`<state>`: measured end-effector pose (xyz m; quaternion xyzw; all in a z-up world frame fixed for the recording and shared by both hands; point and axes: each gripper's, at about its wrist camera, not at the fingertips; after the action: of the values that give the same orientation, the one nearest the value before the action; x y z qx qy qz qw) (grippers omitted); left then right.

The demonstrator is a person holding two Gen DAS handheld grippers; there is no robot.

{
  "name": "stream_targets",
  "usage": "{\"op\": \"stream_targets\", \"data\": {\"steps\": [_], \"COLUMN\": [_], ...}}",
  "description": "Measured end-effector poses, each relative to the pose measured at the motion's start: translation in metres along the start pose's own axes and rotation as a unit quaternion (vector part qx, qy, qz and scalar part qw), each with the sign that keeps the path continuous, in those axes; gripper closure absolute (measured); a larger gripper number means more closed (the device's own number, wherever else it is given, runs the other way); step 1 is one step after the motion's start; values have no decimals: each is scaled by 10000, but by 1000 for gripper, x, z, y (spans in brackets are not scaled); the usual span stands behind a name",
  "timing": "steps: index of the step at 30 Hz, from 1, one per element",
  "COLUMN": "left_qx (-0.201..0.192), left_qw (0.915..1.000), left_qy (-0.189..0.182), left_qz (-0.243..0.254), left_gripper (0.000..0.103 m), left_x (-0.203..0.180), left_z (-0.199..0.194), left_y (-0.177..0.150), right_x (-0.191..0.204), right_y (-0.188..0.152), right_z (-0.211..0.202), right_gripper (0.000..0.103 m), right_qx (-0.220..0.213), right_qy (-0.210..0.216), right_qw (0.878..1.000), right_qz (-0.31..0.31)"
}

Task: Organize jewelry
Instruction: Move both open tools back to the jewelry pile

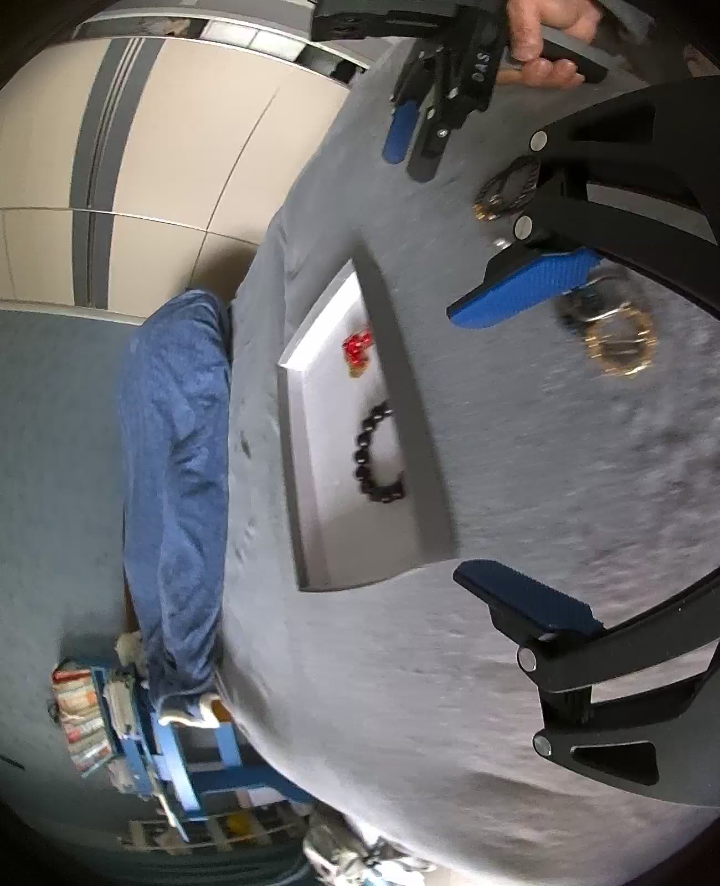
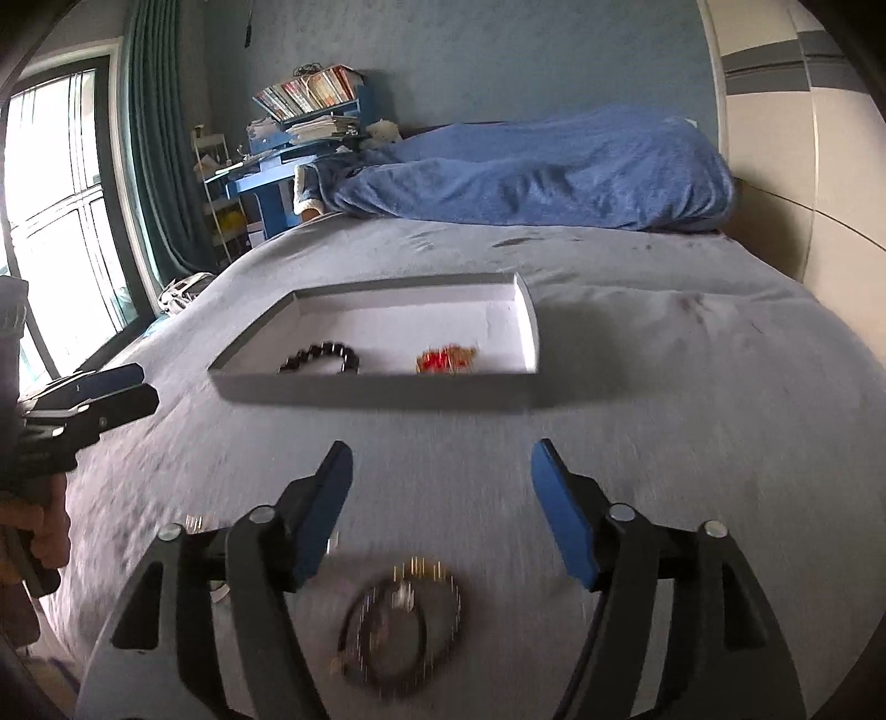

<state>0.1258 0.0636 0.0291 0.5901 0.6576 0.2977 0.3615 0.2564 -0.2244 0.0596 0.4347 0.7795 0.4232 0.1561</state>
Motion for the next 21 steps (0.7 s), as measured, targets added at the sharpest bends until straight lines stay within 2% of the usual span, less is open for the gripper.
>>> {"op": "stream_targets", "data": {"steps": [3, 8, 16, 21], "left_qx": [-36, -38, -151, -201], "left_qw": [9999, 9996, 9990, 9988], "left_qy": [-112, -277, -374, -379], "left_qz": [-82, 74, 203, 249], "left_gripper": [12, 11, 10, 10], "left_x": [-2, -13, -23, -27], "left_z": [-10, -19, -27, -28], "left_y": [-15, -36, -54, -58], "right_x": [1, 7, 18, 28], "right_y": [-21, -48, -71, -79], "right_z": [-15, -31, -43, -44], "right_gripper": [28, 25, 15, 10], "right_qx": [-60, -159, -353, -390], "right_qy": [-17, -41, -86, -225], "right_qw": [10000, 9997, 9987, 9988], "right_qz": [71, 152, 350, 197]}}
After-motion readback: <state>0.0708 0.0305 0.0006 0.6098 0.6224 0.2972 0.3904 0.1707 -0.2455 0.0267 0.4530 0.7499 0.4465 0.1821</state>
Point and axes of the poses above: each gripper's, at about its wrist camera, not at the fingertips, and z roughly the way its jaws point, x to its left, y to its top, and after that the axes turned 1 degree about -y, right-handed
